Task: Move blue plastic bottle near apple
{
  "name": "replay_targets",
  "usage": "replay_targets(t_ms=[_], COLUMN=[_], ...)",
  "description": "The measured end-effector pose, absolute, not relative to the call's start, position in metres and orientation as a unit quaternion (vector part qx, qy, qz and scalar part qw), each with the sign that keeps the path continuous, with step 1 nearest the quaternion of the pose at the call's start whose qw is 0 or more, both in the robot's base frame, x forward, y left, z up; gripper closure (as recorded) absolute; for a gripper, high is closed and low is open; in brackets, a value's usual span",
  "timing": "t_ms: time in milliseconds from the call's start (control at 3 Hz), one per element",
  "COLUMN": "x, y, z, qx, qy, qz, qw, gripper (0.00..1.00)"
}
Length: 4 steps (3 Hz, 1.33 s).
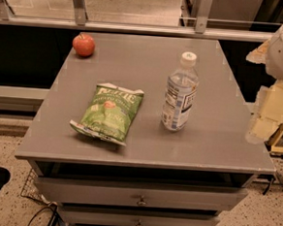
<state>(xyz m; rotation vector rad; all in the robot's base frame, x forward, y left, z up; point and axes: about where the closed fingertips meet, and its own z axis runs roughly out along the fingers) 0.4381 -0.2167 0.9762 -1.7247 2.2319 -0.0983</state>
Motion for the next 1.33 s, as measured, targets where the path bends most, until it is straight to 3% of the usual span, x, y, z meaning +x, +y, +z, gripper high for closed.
replay_targets(t_ms=[667,1333], x=[0.439,0.454], y=[-0.211,-0.191], z=[0.973,0.947], qx=[-0.602,-0.563], qy=[0.776,0.751], qz=[-0.014,0.087], qw=[0.189,0.334], gripper=[0.0,0.0])
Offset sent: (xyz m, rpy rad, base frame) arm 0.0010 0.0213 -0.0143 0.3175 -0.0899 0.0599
